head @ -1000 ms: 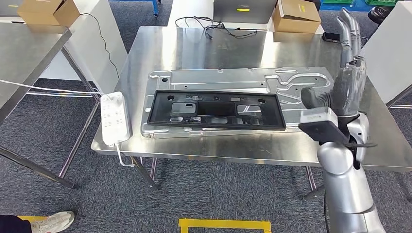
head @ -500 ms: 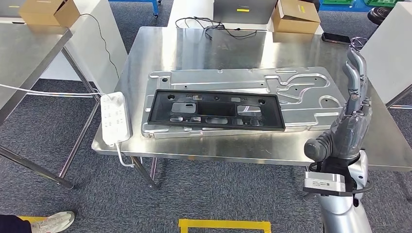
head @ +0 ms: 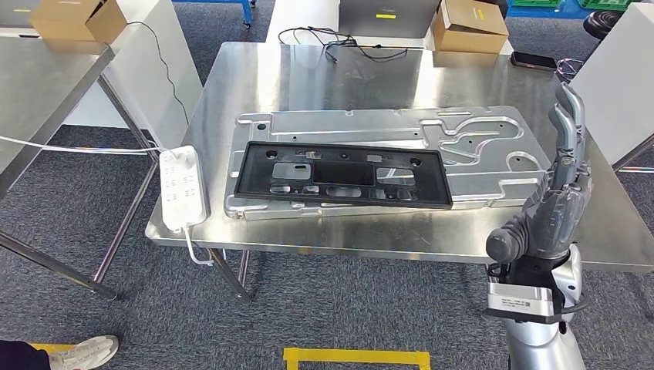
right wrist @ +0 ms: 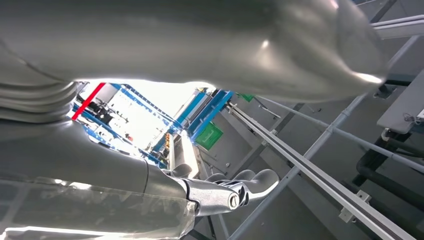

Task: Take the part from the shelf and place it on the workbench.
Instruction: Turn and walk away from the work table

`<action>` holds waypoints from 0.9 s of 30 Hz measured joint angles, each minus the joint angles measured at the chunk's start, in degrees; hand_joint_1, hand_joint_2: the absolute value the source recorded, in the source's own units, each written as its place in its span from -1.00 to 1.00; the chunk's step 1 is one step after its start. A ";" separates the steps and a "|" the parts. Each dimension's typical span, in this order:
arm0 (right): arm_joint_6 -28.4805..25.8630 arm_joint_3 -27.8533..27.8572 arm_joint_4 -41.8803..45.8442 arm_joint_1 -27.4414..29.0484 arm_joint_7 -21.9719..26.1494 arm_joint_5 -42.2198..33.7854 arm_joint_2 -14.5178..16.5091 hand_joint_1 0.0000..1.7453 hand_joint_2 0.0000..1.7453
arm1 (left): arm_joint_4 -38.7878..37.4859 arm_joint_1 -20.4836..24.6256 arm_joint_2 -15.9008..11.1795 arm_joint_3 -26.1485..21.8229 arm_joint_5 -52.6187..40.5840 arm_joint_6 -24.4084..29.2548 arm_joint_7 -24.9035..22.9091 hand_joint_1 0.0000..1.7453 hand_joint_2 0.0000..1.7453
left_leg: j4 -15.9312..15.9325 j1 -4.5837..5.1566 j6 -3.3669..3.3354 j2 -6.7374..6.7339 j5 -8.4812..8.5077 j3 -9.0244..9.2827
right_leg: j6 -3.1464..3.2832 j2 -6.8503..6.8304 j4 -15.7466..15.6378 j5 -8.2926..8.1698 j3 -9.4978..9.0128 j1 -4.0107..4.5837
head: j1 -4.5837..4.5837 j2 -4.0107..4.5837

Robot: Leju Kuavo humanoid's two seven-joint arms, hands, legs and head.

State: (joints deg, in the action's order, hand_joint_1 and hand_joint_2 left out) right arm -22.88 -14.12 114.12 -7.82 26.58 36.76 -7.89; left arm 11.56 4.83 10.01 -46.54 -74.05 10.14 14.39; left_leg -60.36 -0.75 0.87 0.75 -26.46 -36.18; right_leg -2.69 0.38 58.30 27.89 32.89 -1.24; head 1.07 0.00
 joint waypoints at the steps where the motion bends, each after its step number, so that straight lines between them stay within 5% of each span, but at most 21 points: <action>1: 0.01 -0.01 0.00 0.06 0.05 -0.04 0.07 -1.00 -1.00 | 0.00 0.00 0.00 -0.02 0.01 0.00 -0.01 -1.00 -1.00 | 0.00 0.00 0.00 0.00 0.00 0.00 | 0.00 0.00 0.00 0.00 0.00 0.00 | 0.00 0.00; 15: 0.45 -0.12 0.00 0.09 0.26 -0.08 0.95 -1.00 -1.00 | 0.00 0.05 0.00 -0.21 0.02 -0.15 -0.07 -1.00 -1.00 | -0.11 0.48 -0.16 0.01 -0.11 -0.01 | -0.11 -0.01 -0.07 -0.03 -0.03 -0.22 | -0.05 0.00; 22: 0.69 -0.17 0.10 -0.18 0.26 -0.08 1.35 -1.00 -1.00 | 0.00 0.09 -0.02 -0.34 0.02 -0.15 -0.19 -1.00 -1.00 | 0.45 0.56 -1.41 -0.16 0.22 0.31 | -0.98 -0.01 0.21 0.43 -0.03 -0.70 | -0.14 0.00; 24: 0.76 -0.22 0.19 -0.35 0.26 -0.09 1.37 -1.00 -1.00 | 0.00 0.13 -0.01 -0.34 0.02 -0.15 -0.21 -1.00 -1.00 | 0.98 0.09 -1.81 -0.33 0.54 0.57 | -1.06 -0.02 4.28 3.25 1.72 -0.63 | 0.33 0.00; 27: 0.92 -0.32 0.19 -0.42 0.24 -0.10 1.39 -1.00 -1.00 | 0.00 0.14 0.00 -0.34 0.02 -0.15 -0.21 -1.00 -1.00 | 1.02 -0.07 -1.83 -0.45 0.62 0.55 | -1.22 -0.02 14.56 7.83 6.09 -0.61 | 1.27 0.00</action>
State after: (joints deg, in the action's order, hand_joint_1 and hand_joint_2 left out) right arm -21.97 -14.44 114.31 -8.24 26.82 36.65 -6.50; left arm 11.56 4.97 10.01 -46.88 -74.03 9.99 14.17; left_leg -59.34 -0.83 -0.96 0.30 -25.83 -35.63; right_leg -3.91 0.36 72.86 35.71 38.98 -1.85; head 2.34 0.00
